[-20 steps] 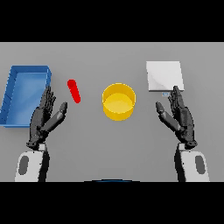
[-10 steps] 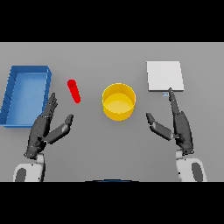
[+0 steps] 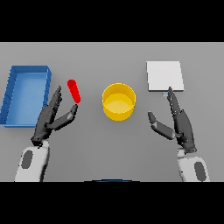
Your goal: Pick up the red beaker and tilt it to pour out 1 green nut into yellow bowl. Pick up the yellow bowl and place it on the metallic measuring scale.
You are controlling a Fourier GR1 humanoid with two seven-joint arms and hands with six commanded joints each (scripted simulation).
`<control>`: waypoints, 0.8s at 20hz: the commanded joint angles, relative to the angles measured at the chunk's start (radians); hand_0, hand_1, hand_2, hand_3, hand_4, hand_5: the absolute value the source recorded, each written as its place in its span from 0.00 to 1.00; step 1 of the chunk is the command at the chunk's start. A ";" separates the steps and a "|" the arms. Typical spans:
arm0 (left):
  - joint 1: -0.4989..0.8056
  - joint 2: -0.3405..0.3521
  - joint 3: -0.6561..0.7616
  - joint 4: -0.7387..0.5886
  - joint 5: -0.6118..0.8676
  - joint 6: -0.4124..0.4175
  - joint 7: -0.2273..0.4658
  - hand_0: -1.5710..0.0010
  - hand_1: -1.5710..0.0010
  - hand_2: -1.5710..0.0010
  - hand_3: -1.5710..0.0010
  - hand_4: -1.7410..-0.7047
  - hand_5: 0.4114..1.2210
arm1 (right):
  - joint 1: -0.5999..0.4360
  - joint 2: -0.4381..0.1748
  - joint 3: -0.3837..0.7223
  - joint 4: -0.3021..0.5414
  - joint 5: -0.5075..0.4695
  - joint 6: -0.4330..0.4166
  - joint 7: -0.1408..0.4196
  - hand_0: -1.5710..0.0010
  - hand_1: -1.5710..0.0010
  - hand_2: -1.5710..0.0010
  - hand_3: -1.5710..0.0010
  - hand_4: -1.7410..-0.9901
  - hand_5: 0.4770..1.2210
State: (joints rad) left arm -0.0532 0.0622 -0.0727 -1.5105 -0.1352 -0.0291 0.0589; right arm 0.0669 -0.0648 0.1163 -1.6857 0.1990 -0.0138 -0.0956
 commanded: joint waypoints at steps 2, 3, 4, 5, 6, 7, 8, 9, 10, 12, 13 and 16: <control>-0.077 0.007 0.022 0.088 -0.007 0.006 -0.016 1.00 1.00 1.00 1.00 0.54 0.29 | -0.009 0.015 0.008 0.002 0.004 -0.006 0.012 1.00 1.00 1.00 1.00 0.69 0.20; -0.112 0.010 0.030 0.125 -0.006 0.004 -0.022 1.00 1.00 1.00 1.00 0.55 0.28 | 0.001 0.006 0.001 -0.003 -0.006 0.003 0.003 1.00 1.00 1.00 1.00 0.69 0.20; -0.129 0.010 0.032 0.159 -0.007 -0.002 -0.040 1.00 1.00 1.00 1.00 0.54 0.28 | 0.009 0.007 0.003 -0.010 -0.004 0.001 0.000 1.00 1.00 1.00 1.00 0.68 0.20; -0.169 0.014 0.040 0.200 -0.010 -0.003 -0.040 1.00 1.00 1.00 1.00 0.54 0.28 | 0.001 0.002 -0.003 -0.002 -0.007 0.002 0.005 1.00 1.00 1.00 1.00 0.68 0.20; -0.181 0.014 0.046 0.224 -0.006 -0.007 -0.065 1.00 1.00 1.00 1.00 0.54 0.28 | -0.008 -0.004 -0.008 0.001 -0.009 0.003 0.005 1.00 1.00 1.00 1.00 0.68 0.20; -0.204 0.010 0.048 0.249 -0.011 -0.002 -0.078 1.00 1.00 1.00 1.00 0.53 0.28 | -0.014 -0.005 -0.006 0.006 -0.001 0.000 0.010 1.00 1.00 1.00 1.00 0.69 0.20; -0.225 0.007 0.048 0.264 -0.010 -0.006 -0.081 1.00 1.00 1.00 1.00 0.52 0.29 | -0.013 0.002 0.003 0.002 0.011 -0.005 0.015 1.00 1.00 1.00 1.00 0.70 0.20; -0.240 0.011 0.049 0.276 -0.017 -0.003 -0.091 1.00 1.00 1.00 1.00 0.52 0.30 | 0.005 0.006 0.009 -0.011 0.004 0.002 0.007 1.00 1.00 1.00 1.00 0.69 0.20; -0.262 0.002 0.043 0.308 -0.036 0.013 -0.089 1.00 1.00 1.00 1.00 0.52 0.30 | 0.000 0.009 0.004 -0.013 -0.003 0.001 0.020 1.00 1.00 1.00 1.00 0.68 0.20; -0.295 0.005 0.049 0.350 -0.049 0.026 -0.082 1.00 1.00 1.00 1.00 0.53 0.31 | 0.005 0.003 -0.003 -0.012 -0.003 -0.002 0.018 1.00 1.00 1.00 1.00 0.69 0.21; -0.319 0.008 0.056 0.366 -0.049 0.030 -0.079 1.00 1.00 1.00 1.00 0.52 0.31 | 0.005 -0.001 -0.004 -0.009 -0.011 0.008 0.018 1.00 1.00 1.00 1.00 0.68 0.21; -0.371 -0.009 0.070 0.449 -0.054 0.050 -0.093 1.00 1.00 1.00 1.00 0.52 0.32 | 0.015 0.003 -0.003 -0.018 -0.011 0.004 0.007 1.00 1.00 1.00 1.00 0.67 0.22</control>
State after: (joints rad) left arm -0.4242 0.0533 -0.0024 -1.0614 -0.1895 0.0213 -0.0326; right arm 0.0817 -0.0622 0.1126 -1.7037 0.1878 -0.0101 -0.0887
